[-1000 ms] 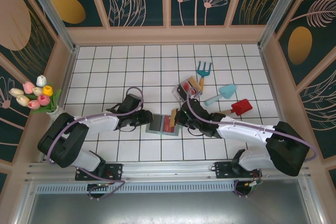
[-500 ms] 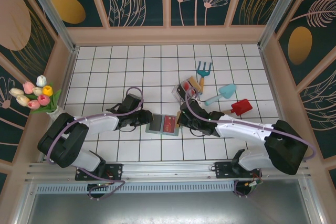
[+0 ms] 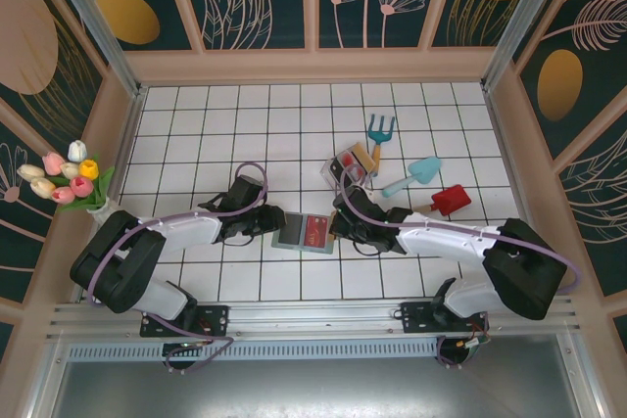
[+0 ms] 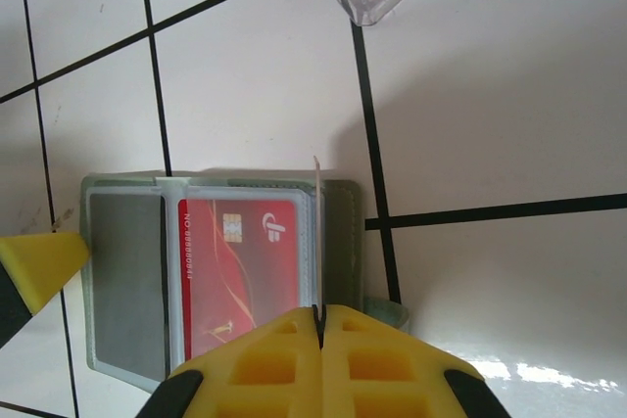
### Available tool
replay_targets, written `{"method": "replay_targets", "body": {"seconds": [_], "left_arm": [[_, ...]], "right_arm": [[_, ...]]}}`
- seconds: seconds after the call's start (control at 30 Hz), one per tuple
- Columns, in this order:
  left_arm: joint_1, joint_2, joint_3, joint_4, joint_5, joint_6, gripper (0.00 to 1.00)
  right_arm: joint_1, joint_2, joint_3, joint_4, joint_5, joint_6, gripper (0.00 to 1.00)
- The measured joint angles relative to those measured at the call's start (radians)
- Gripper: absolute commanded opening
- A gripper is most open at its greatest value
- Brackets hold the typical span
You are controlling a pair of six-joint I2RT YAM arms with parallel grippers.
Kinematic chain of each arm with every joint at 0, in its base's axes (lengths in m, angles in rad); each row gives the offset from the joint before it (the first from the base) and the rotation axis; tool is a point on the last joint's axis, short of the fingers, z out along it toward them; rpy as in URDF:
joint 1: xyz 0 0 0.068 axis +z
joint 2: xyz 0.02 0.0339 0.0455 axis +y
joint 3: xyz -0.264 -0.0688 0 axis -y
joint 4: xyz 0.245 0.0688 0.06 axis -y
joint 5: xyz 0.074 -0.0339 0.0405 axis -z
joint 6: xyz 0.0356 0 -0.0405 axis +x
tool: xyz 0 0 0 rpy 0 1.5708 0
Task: Put the credit cards into the card holder
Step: Flip over the card slot in the card holder.
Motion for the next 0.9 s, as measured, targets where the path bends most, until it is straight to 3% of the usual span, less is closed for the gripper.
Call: {"method": "replay_targets", "body": {"seconds": [0.6,0.9], "left_arm": [[0.001,-0.013,-0.034,0.056,0.011,-0.023,0.38],[-0.012,-0.030,-0.119,0.221,0.112,-0.129,0.41]], "right_arm": [[-0.008,-0.103,-0.057,0.185,-0.075,0.048,0.00],[-0.007,0.064,0.006,0.271,-0.174,0.044,0.00]]}}
